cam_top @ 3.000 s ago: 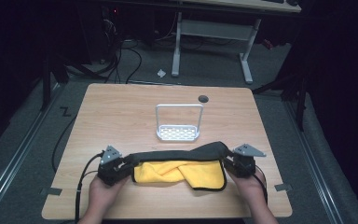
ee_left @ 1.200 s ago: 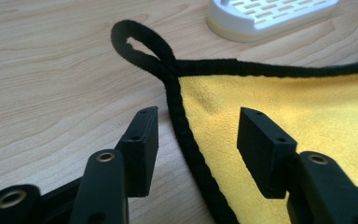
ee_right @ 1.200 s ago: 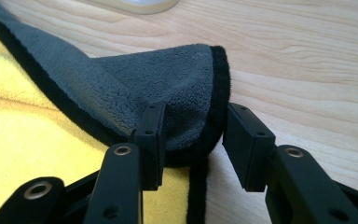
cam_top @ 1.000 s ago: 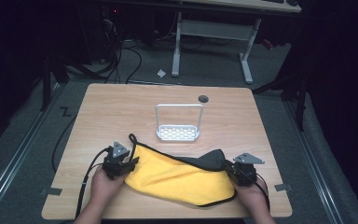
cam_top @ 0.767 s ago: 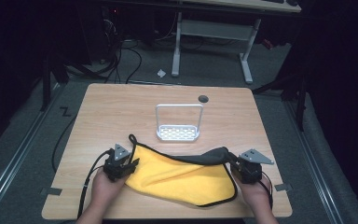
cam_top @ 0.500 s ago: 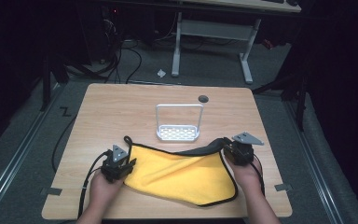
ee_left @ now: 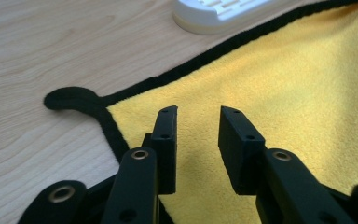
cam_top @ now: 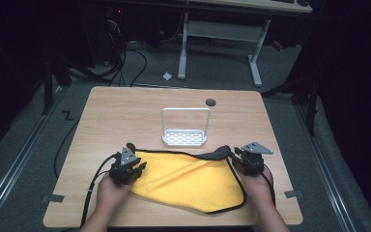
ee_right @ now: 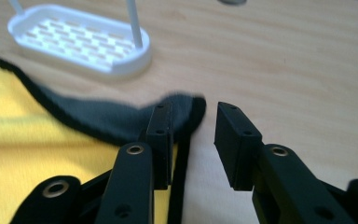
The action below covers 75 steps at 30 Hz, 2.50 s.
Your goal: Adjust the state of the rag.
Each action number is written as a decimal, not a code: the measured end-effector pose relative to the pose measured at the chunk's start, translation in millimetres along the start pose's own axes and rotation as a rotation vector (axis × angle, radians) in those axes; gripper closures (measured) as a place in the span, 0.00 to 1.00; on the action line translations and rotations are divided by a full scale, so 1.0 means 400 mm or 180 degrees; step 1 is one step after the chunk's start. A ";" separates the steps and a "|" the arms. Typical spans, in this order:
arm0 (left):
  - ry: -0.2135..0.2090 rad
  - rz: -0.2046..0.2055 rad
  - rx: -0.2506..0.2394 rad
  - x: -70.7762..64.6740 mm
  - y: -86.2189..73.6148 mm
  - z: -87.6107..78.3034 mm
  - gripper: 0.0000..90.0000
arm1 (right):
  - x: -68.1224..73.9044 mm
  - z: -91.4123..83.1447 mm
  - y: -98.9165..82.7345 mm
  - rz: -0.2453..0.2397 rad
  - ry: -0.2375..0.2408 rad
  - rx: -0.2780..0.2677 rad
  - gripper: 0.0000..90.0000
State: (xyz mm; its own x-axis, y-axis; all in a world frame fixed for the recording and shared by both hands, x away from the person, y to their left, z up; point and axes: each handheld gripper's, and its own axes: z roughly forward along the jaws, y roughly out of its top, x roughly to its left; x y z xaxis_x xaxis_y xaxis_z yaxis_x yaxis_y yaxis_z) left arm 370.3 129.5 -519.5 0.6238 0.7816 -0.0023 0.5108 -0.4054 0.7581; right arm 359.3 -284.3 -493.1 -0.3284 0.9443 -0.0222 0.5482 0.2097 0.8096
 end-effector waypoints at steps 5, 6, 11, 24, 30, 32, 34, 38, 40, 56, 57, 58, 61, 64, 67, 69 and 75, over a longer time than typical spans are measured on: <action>-0.0061 0.0001 0.0061 -0.005 -0.002 0.009 0.89 | 0.000 0.004 -0.049 -0.0088 0.0107 0.0272 1.00; -0.0063 0.0018 0.0090 -0.006 -0.002 0.013 0.90 | 0.007 0.013 -0.054 -0.0156 0.0157 0.0345 1.00; -0.0076 0.0094 0.0150 -0.011 -0.004 0.026 0.92 | 0.031 0.066 -0.038 -0.0299 0.0126 0.0433 1.00; -0.0017 0.0003 0.0122 -0.006 -0.022 0.008 0.93 | 0.012 -0.055 -0.130 -0.0319 0.0015 0.0562 1.00; -0.0079 -0.0234 -0.0015 0.019 -0.032 -0.034 0.84 | 0.026 -0.058 -0.123 -0.0380 0.0032 0.0513 0.95; -0.0064 -0.0252 -0.0056 0.023 -0.040 -0.062 0.80 | 0.053 -0.064 -0.110 -0.0423 0.0156 0.0418 0.92; -0.0116 -0.0310 -0.0120 0.023 -0.056 -0.087 0.76 | 0.095 -0.066 -0.098 -0.0500 0.0373 0.0349 0.89; -0.0089 -0.0290 -0.0108 0.013 -0.084 -0.110 0.73 | 0.220 -0.072 -0.075 -0.0829 0.0812 0.0228 0.84; -0.0083 -0.0311 -0.0092 0.014 -0.089 -0.110 0.72 | 0.280 -0.072 -0.070 -0.0978 0.1012 0.0216 0.84; -0.0057 -0.0423 -0.0178 0.044 -0.088 -0.114 0.71 | 0.463 -0.061 -0.095 -0.1647 0.1510 0.0391 0.97; -0.0050 -0.0436 -0.0201 0.045 -0.088 -0.116 0.71 | 0.452 -0.064 -0.078 -0.1610 0.1439 0.0304 0.97; -0.0047 -0.0443 -0.0218 0.047 -0.088 -0.118 0.71 | 0.438 -0.062 -0.061 -0.1555 0.1409 0.0254 0.97; -0.0067 -0.0460 -0.0279 0.044 -0.085 -0.122 0.71 | 0.384 -0.043 -0.020 -0.1289 0.1314 0.0172 0.97; -0.0102 -0.0394 -0.0294 0.030 -0.081 -0.122 0.71 | 0.317 0.009 0.002 -0.1038 0.1119 0.0240 0.96; -0.0191 -0.0336 -0.0259 0.009 -0.077 -0.112 0.70 | 0.273 0.062 0.001 -0.0881 0.0994 0.0403 0.96; -0.0248 -0.0281 -0.0227 -0.008 -0.074 -0.099 0.70 | 0.264 0.084 -0.007 -0.0870 0.0934 0.0485 0.95; -0.0539 -0.0248 -0.0265 -0.067 -0.037 -0.025 0.61 | 0.269 0.092 -0.015 -0.0922 0.0853 0.0460 0.93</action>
State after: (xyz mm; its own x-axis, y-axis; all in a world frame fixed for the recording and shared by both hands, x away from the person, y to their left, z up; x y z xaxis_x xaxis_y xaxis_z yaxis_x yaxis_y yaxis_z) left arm 340.2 119.3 -524.3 0.6783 0.7155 -0.1673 0.5151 -0.3008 0.8026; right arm 349.0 -174.7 -521.8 -0.6628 0.7457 -0.0681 0.4998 0.5083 0.7014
